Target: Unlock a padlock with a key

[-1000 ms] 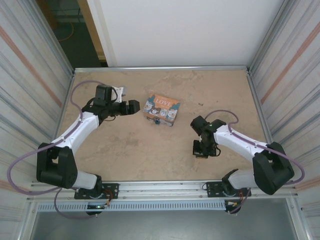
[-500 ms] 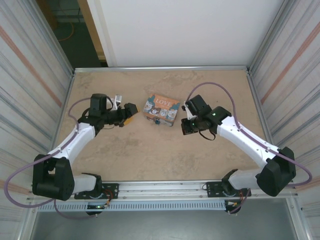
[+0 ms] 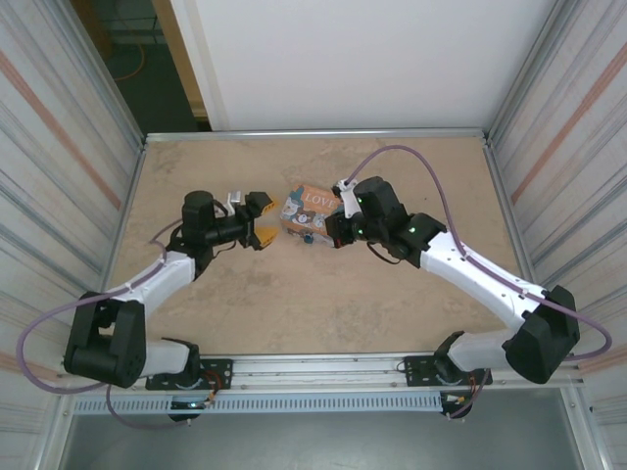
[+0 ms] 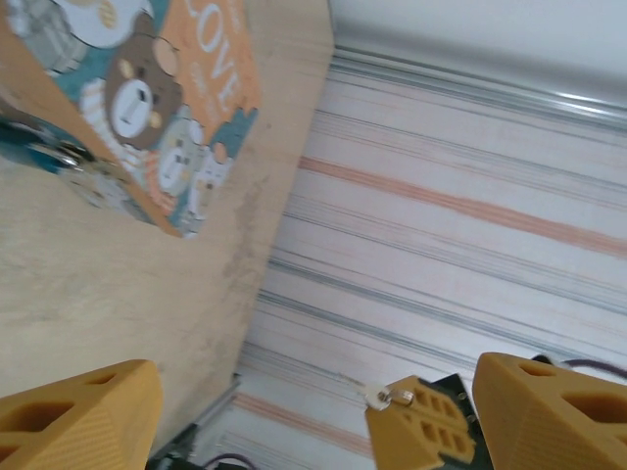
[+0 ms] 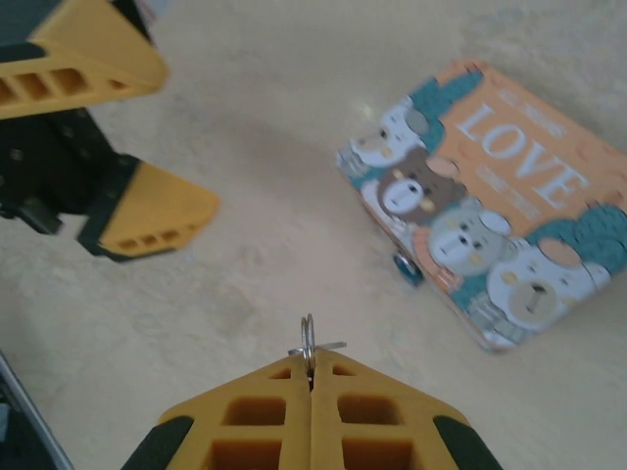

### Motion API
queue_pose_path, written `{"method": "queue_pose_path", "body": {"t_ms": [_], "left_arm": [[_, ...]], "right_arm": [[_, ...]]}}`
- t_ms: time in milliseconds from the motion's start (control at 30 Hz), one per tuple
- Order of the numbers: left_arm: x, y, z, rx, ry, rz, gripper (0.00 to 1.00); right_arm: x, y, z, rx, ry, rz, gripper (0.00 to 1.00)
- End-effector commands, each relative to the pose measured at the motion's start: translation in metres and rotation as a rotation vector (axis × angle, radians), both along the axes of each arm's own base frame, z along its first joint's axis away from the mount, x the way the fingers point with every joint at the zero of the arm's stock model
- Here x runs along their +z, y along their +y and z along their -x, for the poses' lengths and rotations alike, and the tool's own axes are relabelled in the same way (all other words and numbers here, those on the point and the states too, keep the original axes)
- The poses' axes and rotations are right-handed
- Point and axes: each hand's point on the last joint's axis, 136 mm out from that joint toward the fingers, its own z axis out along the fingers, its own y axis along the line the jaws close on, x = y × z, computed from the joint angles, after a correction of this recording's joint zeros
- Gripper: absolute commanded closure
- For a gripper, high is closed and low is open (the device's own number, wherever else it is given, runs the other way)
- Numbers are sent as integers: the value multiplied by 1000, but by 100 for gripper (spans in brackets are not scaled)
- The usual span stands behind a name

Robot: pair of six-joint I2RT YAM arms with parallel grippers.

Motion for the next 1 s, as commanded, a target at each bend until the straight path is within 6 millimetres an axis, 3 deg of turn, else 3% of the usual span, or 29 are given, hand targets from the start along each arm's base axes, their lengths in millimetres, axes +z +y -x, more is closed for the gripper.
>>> {"method": "queue_pose_path", "body": {"t_ms": [0, 300, 533, 967], "left_arm": [[22, -13, -6, 17, 28, 137, 15], [35, -46, -15, 22, 96, 299, 14], [37, -69, -14, 3, 113, 347, 16], [37, -73, -15, 11, 117, 368, 37]], "right_arm": [[26, 23, -6, 40, -109, -88, 100], [36, 52, -10, 75, -175, -141, 100], [25, 59, -17, 59, -169, -129, 100], [-6, 57, -22, 19, -118, -90, 100]]}}
